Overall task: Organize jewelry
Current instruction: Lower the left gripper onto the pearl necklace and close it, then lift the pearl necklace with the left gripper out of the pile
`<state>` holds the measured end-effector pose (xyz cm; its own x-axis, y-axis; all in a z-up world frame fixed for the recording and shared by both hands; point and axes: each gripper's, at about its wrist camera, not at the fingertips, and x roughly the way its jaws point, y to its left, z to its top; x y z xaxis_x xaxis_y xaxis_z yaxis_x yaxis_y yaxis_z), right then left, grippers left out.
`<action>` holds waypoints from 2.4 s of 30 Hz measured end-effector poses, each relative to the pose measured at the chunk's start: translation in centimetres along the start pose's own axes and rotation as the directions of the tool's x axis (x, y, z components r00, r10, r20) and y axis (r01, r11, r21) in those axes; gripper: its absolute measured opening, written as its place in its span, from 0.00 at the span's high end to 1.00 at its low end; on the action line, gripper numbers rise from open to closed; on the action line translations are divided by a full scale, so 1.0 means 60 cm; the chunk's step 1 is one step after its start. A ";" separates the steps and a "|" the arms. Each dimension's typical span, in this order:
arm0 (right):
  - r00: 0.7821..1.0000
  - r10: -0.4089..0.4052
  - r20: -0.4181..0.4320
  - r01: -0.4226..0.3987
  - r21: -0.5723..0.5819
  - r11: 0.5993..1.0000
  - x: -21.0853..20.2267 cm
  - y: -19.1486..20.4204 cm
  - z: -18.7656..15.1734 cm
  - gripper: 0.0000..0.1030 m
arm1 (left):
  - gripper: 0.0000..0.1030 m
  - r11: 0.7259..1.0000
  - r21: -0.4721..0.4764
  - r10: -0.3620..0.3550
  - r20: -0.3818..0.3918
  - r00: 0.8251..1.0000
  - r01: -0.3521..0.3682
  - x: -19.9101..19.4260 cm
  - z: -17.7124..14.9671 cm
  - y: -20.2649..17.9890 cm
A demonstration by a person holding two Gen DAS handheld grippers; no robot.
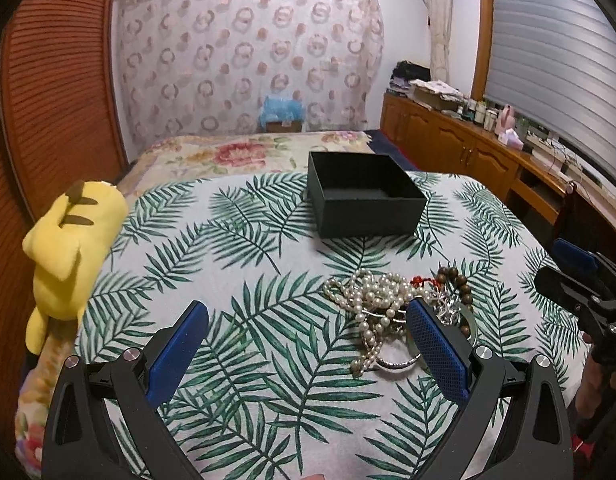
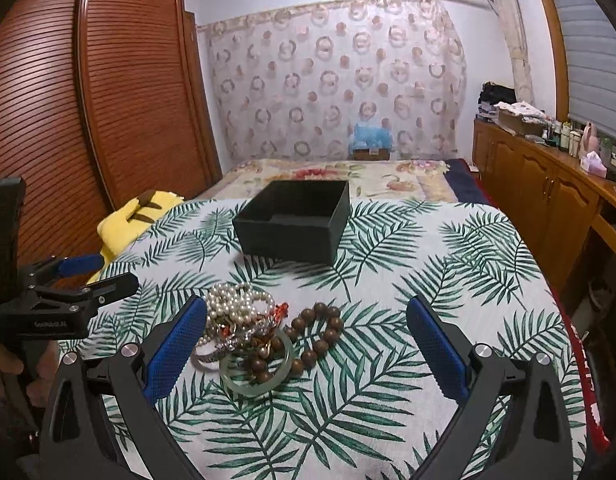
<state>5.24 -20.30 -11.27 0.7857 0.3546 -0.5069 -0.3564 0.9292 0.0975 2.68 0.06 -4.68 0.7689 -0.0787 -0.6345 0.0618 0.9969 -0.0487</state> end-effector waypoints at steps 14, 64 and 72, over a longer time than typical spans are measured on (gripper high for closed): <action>0.997 0.031 -0.066 -0.033 -0.031 0.999 0.025 -0.002 -0.027 0.11 | 0.42 0.990 0.019 -0.135 -0.124 0.983 0.139 0.083 -0.004 -0.013; 0.988 0.082 -0.129 -0.100 -0.141 0.985 0.079 0.027 0.010 0.35 | 0.93 0.989 0.015 -0.148 0.198 0.969 0.148 -0.094 0.146 0.046; 0.981 0.101 -0.166 -0.122 -0.125 0.985 0.091 0.026 -0.002 0.38 | 0.93 0.993 0.005 -0.117 0.232 0.966 0.119 -0.110 0.156 0.066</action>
<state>8.90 -16.90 -13.97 0.6509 0.4240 -0.6297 -0.5104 0.8585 0.0505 3.79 4.48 6.54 0.8827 -0.1934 -0.4284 0.1565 0.9803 -0.1201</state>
